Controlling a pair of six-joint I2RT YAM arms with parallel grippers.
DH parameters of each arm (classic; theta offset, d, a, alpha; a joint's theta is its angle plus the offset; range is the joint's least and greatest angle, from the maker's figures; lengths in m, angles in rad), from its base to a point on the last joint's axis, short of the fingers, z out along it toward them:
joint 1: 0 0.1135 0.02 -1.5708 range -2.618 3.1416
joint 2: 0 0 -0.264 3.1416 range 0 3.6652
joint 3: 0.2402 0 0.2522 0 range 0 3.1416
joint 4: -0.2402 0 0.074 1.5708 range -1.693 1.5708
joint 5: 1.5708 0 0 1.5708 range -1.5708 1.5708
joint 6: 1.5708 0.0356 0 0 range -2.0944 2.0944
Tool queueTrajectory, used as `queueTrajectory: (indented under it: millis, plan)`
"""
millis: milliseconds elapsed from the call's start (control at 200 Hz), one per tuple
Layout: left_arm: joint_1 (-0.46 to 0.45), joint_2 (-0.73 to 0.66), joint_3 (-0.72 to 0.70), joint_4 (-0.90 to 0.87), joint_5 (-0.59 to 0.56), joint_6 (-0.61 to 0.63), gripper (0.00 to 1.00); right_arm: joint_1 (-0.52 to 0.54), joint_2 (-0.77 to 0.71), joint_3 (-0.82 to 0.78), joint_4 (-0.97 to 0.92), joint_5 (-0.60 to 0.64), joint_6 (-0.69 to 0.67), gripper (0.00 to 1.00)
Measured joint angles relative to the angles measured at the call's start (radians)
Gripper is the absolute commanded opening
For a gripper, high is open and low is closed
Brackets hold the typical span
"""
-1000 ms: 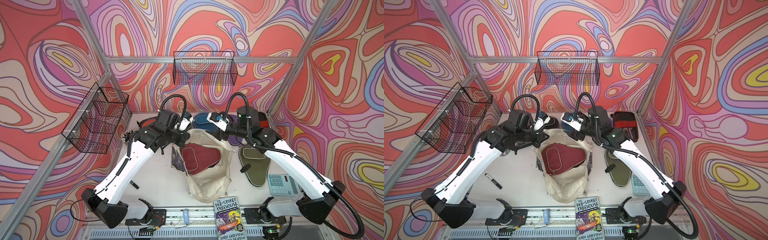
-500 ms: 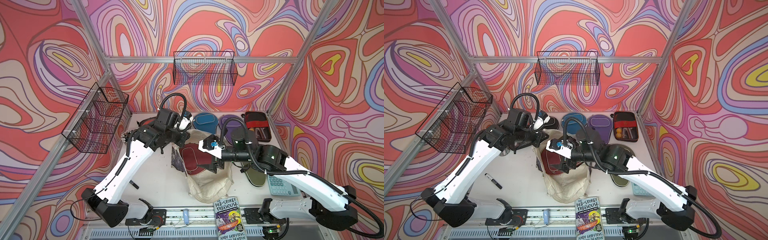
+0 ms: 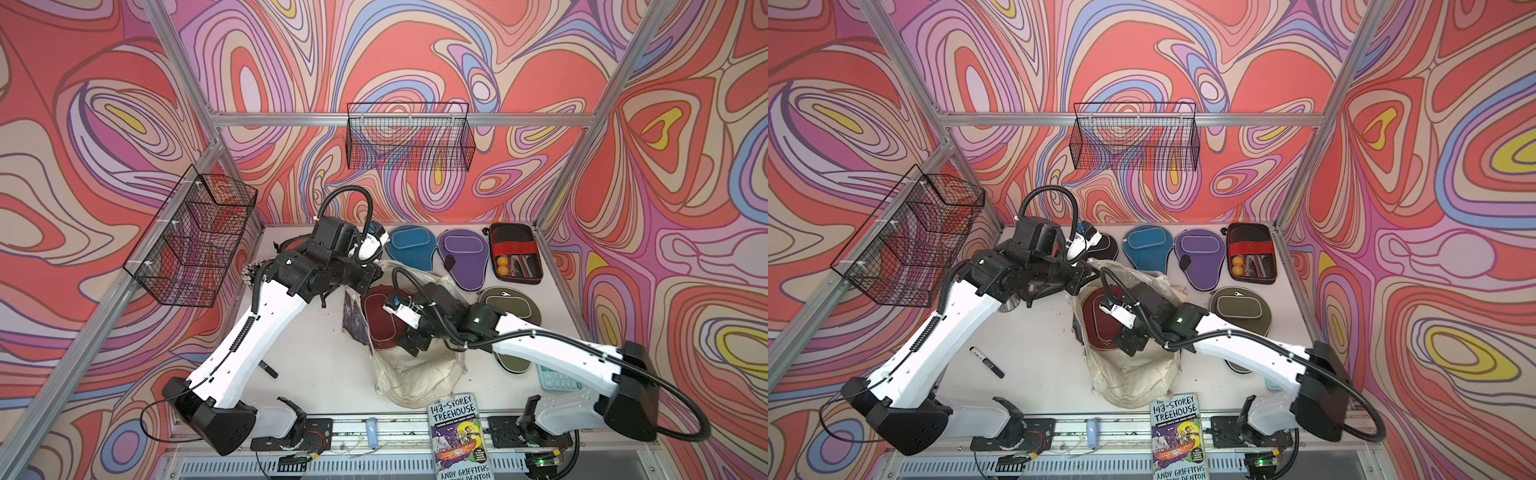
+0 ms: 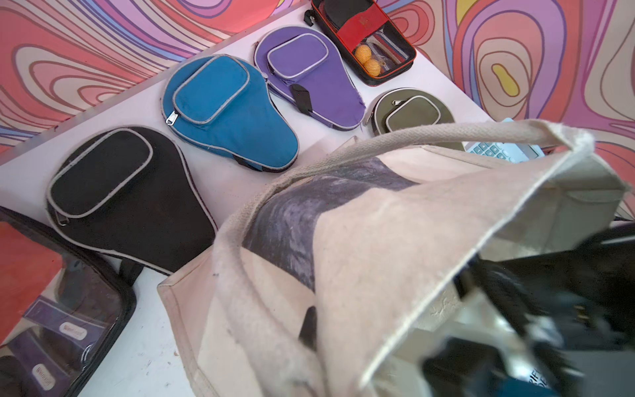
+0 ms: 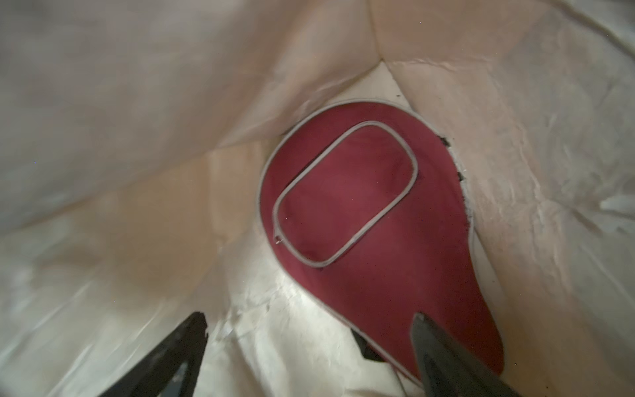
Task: Remove the ping pong set from the canvas bag
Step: Pick up the ping pong set from the canvas bag.
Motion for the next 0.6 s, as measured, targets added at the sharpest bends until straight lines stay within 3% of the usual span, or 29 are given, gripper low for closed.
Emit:
queueTrajectory:
  millis: [205,601]
  plan:
    - [0.006,-0.019,-0.044,0.035,0.030,-0.007,0.00,-0.062,0.201,0.037,0.089,0.054,0.075,0.97]
    - [0.014,-0.013,-0.082,0.100,0.103,-0.014,0.00,-0.166,0.263,0.066,0.186,0.068,0.085,0.98]
